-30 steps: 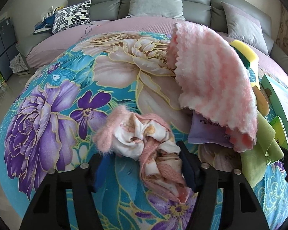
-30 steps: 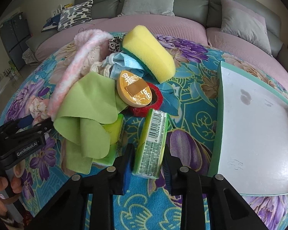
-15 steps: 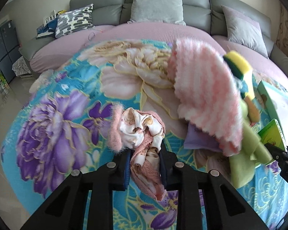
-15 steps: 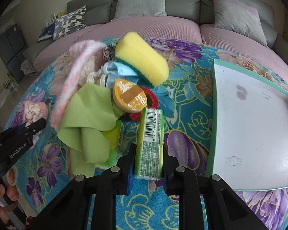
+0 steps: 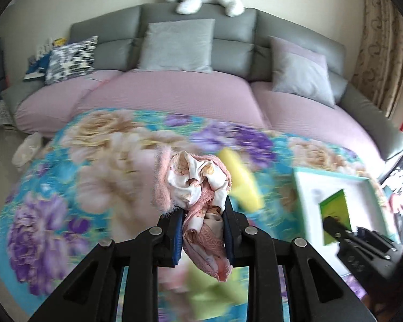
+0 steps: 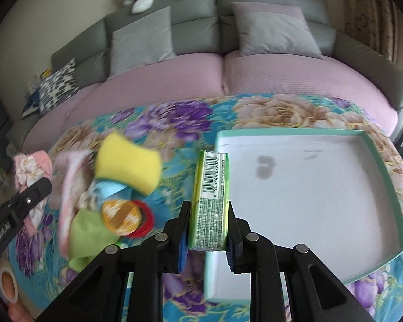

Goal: Organize soft objects
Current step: 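Carry the floral cloth with the left tool into the tray while the right tool drops the green box there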

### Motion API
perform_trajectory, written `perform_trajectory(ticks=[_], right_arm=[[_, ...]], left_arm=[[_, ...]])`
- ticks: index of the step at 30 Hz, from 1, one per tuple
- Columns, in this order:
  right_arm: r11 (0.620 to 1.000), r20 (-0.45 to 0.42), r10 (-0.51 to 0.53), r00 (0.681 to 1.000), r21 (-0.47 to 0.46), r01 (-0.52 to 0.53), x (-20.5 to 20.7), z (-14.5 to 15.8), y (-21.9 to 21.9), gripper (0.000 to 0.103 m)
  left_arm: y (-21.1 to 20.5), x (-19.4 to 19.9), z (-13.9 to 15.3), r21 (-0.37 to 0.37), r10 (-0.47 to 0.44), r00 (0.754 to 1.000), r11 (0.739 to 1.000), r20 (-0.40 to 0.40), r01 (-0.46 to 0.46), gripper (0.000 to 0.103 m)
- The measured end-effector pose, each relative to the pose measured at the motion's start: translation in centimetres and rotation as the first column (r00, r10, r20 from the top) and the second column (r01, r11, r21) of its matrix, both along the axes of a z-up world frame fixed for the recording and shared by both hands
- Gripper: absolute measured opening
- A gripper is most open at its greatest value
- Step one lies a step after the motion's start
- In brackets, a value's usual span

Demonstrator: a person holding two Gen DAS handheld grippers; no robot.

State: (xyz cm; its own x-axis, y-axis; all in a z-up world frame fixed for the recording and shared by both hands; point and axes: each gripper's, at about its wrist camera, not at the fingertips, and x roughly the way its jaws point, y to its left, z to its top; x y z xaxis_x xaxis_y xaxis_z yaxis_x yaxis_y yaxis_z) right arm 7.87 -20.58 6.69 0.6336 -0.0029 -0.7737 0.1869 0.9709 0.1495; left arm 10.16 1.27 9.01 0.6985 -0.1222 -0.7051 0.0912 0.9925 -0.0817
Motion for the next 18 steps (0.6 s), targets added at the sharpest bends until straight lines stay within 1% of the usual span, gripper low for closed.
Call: perform_trajectory(ticks=[4, 9, 14, 18], right_arm=[[0.996, 0.003, -0.087, 0.996, -0.015, 0.087, 0.0, 0.2, -3.8, 0.024], [0.980, -0.008, -0.190, 0.982, -0.056, 0.189, 0.2, -0.1, -9.0, 0.024], [0.955, -0.023, -0.287, 0.958, -0.089, 0.283, -0.2, -0.8, -14.2, 0.024], [0.931, -0.031, -0.351, 0.936, -0.118, 0.346, -0.7, -1.4, -17.5, 0.024]], left_arm=[[-5.3, 1.0, 0.2, -0.048, -0.071, 0.997, 0.996, -0.021, 0.070, 0.026], [-10.9, 1.6, -0.2, -0.056, -0.131, 0.991, 0.990, -0.040, 0.128, 0.026], [-15.6, 2.8, -1.4, -0.072, -0.174, 0.982, 0.983, -0.077, 0.169, 0.026], [-19.1, 3.3, -1.9, -0.081, -0.212, 0.973, 0.975, -0.087, 0.205, 0.026]])
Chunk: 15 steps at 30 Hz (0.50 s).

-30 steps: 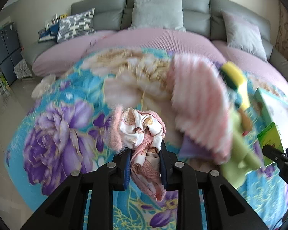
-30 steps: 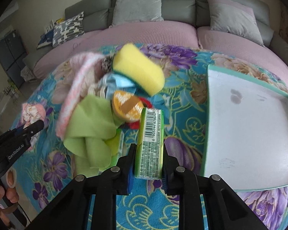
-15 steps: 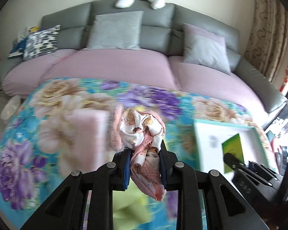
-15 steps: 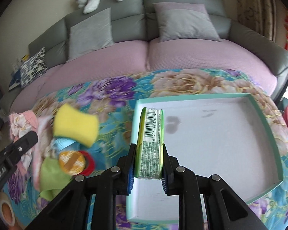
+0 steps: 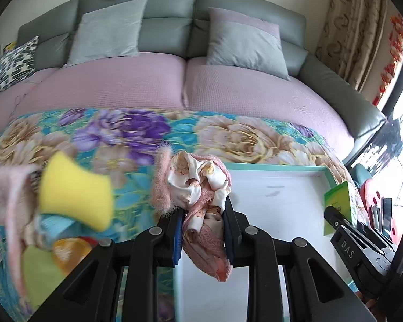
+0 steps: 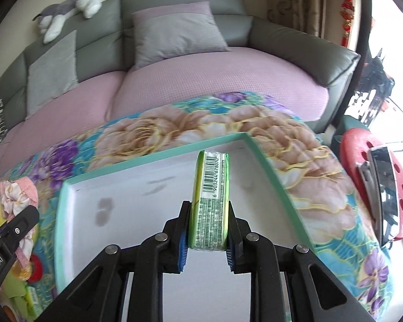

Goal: Organize soft objects
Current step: 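Carry the floral cloth with the left tool into the tray while the right tool drops the green box there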

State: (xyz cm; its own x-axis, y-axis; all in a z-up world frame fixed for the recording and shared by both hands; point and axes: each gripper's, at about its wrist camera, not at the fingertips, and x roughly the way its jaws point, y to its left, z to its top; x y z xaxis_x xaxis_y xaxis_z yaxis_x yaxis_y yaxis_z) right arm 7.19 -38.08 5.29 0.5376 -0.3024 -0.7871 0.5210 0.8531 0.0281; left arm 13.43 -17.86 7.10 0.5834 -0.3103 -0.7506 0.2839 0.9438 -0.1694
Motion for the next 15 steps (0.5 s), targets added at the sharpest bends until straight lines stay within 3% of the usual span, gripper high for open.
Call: perform_trajectory(ticks=[9, 10, 12, 14, 15], right_arm=[[0.997, -0.037, -0.066, 0.997, 0.034, 0.068, -0.5, -1.9, -3.4, 0.027], [0.997, -0.044, -0.070, 0.997, 0.027, 0.072, -0.5, -2.0, -3.4, 0.027], [0.997, -0.053, -0.074, 0.996, 0.020, 0.075, -0.6, -2.2, -3.5, 0.027], [0.996, -0.052, -0.077, 0.996, 0.031, 0.079, -0.8, -2.1, -3.6, 0.028], [0.996, -0.051, -0.077, 0.996, 0.037, 0.079, -0.9, -2.1, -3.7, 0.029]], left_arm=[[-6.3, 1.4, -1.7, 0.020, -0.061, 0.998, 0.998, -0.005, 0.061, 0.030], [-6.6, 1.5, -1.9, 0.024, -0.063, 0.998, 0.998, -0.005, 0.063, 0.034], [-7.3, 1.7, -2.1, 0.033, -0.070, 0.997, 0.997, -0.010, 0.071, 0.058], [-7.7, 1.7, -2.4, 0.032, -0.074, 0.997, 0.997, -0.016, 0.075, 0.071], [-7.7, 1.6, -2.4, 0.029, -0.073, 0.997, 0.997, -0.015, 0.074, 0.071]])
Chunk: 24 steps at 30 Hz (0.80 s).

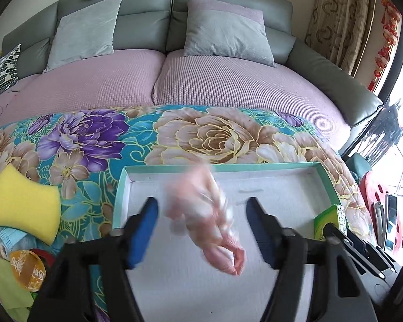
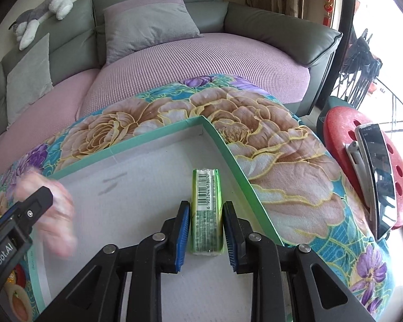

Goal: Organize soft objects
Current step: 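Carry the floral cloth with the left tool into the tray while the right tool drops the green box there, then move both tools back over the pile toward the pink towel and orange tin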

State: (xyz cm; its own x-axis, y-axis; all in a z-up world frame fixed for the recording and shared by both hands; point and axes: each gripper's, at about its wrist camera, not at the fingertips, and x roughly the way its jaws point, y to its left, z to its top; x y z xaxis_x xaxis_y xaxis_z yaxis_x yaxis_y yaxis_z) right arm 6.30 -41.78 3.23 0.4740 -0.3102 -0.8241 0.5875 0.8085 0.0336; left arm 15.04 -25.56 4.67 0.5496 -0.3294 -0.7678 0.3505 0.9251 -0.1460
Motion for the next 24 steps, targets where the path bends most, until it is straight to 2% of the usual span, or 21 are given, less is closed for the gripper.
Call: perform_trajectory(ticks=[1, 3, 4, 5, 6, 9, 12, 14, 16, 20, 24], right_arm=[[1.000, -0.002, -0.002, 1.000, 0.001, 0.002, -0.1, 0.1, 0.0, 0.031], [1.000, -0.015, -0.006, 1.000, -0.012, 0.006, -0.3, 0.3, 0.0, 0.043], [1.000, -0.022, -0.004, 1.000, -0.023, 0.003, -0.4, 0.4, 0.1, 0.054], [0.999, -0.028, 0.002, 1.000, -0.032, -0.003, -0.4, 0.6, 0.3, 0.058], [0.999, -0.033, 0.011, 0.999, -0.039, -0.012, -0.5, 0.7, 0.4, 0.058], [0.998, -0.045, 0.030, 0.999, -0.052, -0.033, -0.5, 0.9, 0.8, 0.062], [0.997, -0.056, 0.047, 0.997, -0.053, -0.050, -0.7, 1.0, 1.3, 0.073], [0.996, -0.059, 0.054, 0.997, -0.068, -0.058, -0.8, 1.3, 1.7, 0.081], [0.994, -0.059, 0.057, 0.997, -0.088, -0.062, -0.9, 1.6, 2.2, 0.084], [0.991, -0.055, 0.079, 0.995, -0.106, -0.085, -1.1, 2.2, 3.4, 0.084], [0.987, -0.037, 0.121, 0.992, -0.102, -0.124, -1.0, 2.7, 5.0, 0.084]], left_arm=[[0.1, -0.1, 0.0, -0.001, 0.002, 1.000, 1.000, 0.003, -0.002, 0.071], [0.3, -0.1, -0.1, 0.000, 0.010, 1.000, 1.000, 0.000, -0.010, 0.075], [0.5, -0.1, -0.1, -0.001, 0.016, 1.000, 1.000, -0.003, -0.016, 0.077], [0.7, -0.1, -0.2, -0.001, 0.024, 1.000, 1.000, -0.003, -0.024, 0.080], [0.9, 0.0, -0.2, -0.001, 0.035, 0.999, 0.999, -0.003, -0.035, 0.085], [1.8, -0.1, -0.5, 0.002, 0.070, 0.998, 0.998, -0.003, -0.070, 0.088], [2.9, 0.0, -0.8, 0.001, 0.104, 0.994, 0.995, -0.009, -0.104, 0.095], [3.6, 0.0, -0.9, 0.006, 0.132, 0.991, 0.991, -0.007, -0.132, 0.095], [4.2, 0.0, -1.0, 0.014, 0.144, 0.990, 0.990, -0.003, -0.144, 0.095], [5.4, -0.4, -0.8, 0.047, 0.156, 0.988, 0.986, 0.013, -0.157, 0.096], [7.0, -1.0, -0.3, 0.046, 0.171, 0.985, 0.984, 0.025, -0.172, 0.096]])
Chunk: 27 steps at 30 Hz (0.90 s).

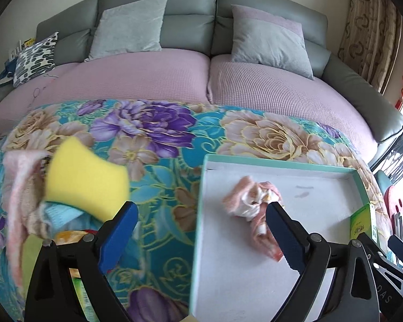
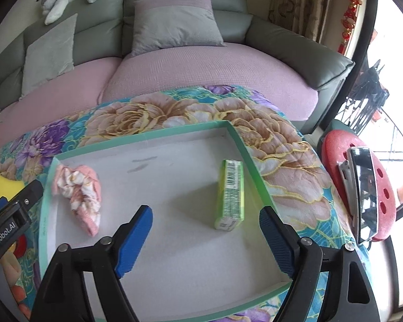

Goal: Organize soft objects
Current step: 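Move both tools back over the pile toward the pink towel and orange tin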

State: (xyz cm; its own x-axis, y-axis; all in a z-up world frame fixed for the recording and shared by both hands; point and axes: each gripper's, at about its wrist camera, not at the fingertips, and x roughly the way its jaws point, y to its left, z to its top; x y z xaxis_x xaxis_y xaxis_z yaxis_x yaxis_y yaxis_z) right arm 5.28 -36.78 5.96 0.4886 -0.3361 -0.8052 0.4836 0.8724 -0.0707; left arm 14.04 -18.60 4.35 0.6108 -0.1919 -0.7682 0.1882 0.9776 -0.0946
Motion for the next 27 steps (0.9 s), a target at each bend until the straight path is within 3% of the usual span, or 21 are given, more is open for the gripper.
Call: perform_trajectory(ticks=[9, 15, 18, 27], right_arm=[[0.992, -0.001, 0.118, 0.993, 0.040, -0.118, 0.6, 0.4, 5.2, 0.084], [0.966, 0.007, 0.247, 0.969, 0.074, -0.247, 1.8, 0.2, 10.3, 0.084], [0.951, 0.004, 0.301, 0.954, 0.071, -0.301, 2.5, 0.1, 12.7, 0.084], [0.916, 0.002, 0.392, 0.920, 0.089, -0.390, 4.0, -0.7, 18.1, 0.084]], left_arm=[[5.4, -1.2, 2.2, -0.004, 0.074, 0.995, 0.997, 0.062, -0.074, 0.096], [9.8, -1.6, 2.9, -0.002, 0.154, 0.985, 0.988, 0.083, -0.154, 0.097], [12.4, -1.8, 2.6, 0.016, 0.229, 0.971, 0.973, 0.070, -0.231, 0.097], [21.3, -3.1, 3.3, -0.046, 0.405, 0.909, 0.914, 0.102, -0.402, 0.097]])
